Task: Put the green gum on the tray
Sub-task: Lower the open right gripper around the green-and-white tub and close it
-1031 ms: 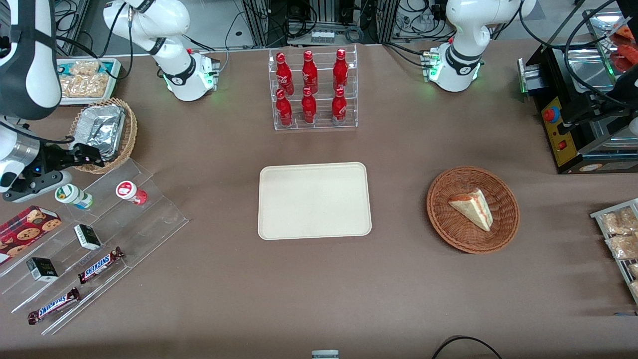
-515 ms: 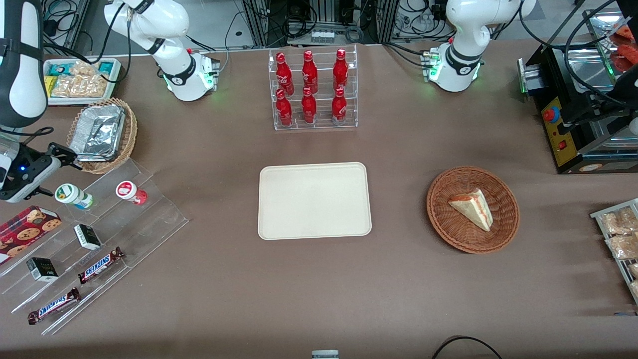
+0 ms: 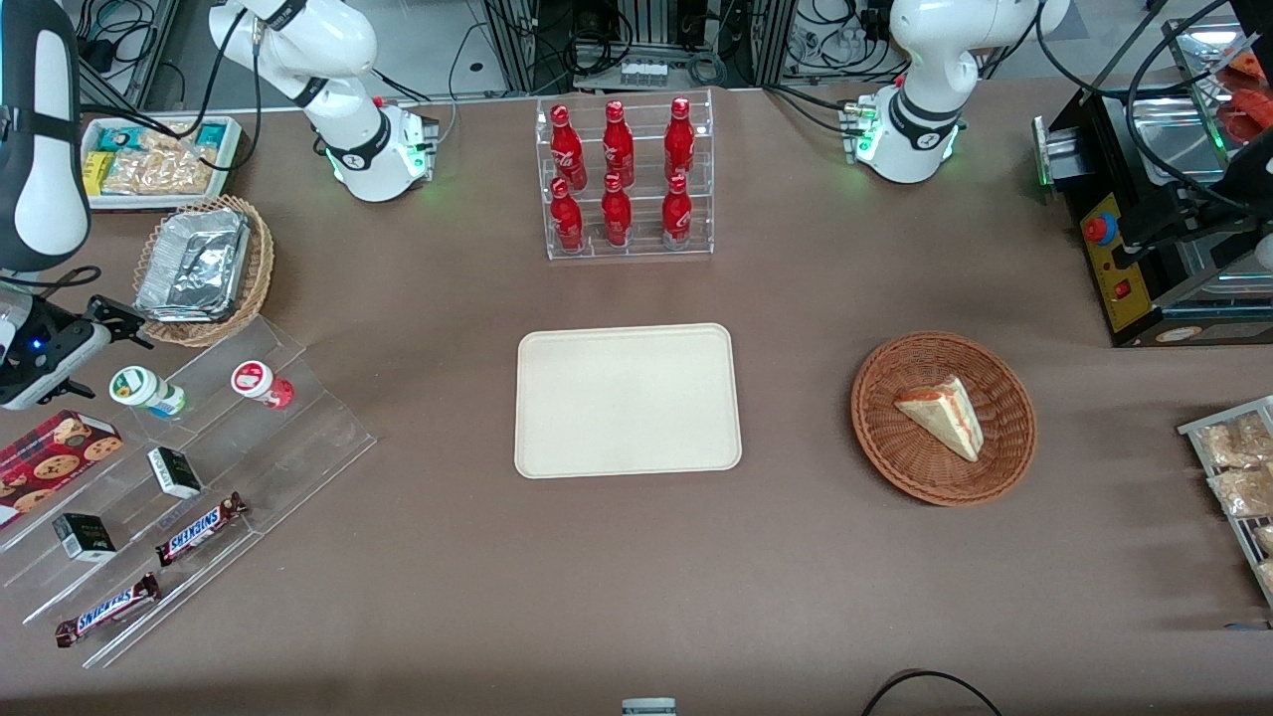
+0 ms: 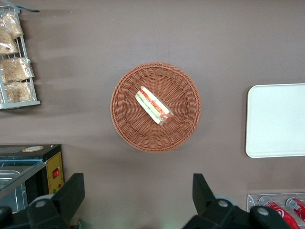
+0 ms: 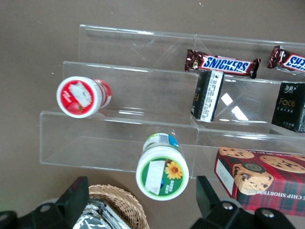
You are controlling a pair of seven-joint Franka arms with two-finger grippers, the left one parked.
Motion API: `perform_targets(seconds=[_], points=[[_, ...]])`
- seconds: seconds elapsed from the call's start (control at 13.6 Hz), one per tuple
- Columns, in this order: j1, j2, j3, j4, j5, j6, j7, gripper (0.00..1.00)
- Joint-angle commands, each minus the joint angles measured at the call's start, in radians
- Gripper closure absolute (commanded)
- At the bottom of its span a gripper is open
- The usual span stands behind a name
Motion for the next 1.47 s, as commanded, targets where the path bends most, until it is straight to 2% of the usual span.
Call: perform_targets(seconds=[0.0,0.81,0.88,0.96,1.18,1.25,1.4], points=[[-0.024,0.025,0.006,-0.009,-0.014,0.042,-0.012,0.0],[-0.024,0.085,0.006,-0.012,-0.014,0.079,-0.012,0.0],[-0.024,0.089,0.006,-0.012,-0.014,0.081,-0.012,0.02],[-0.024,0.091,0.006,-0.012,-0.014,0.084,-0.012,0.1],[-0.021,0.094,0.006,-0.01,-0.014,0.082,-0.019,0.95],[-0.019,0.093,0.006,-0.009,-0.015,0.081,-0.019,1.0],[-0.016,0.09,0.006,-0.003,-0.015,0.073,-0.018,1.0]])
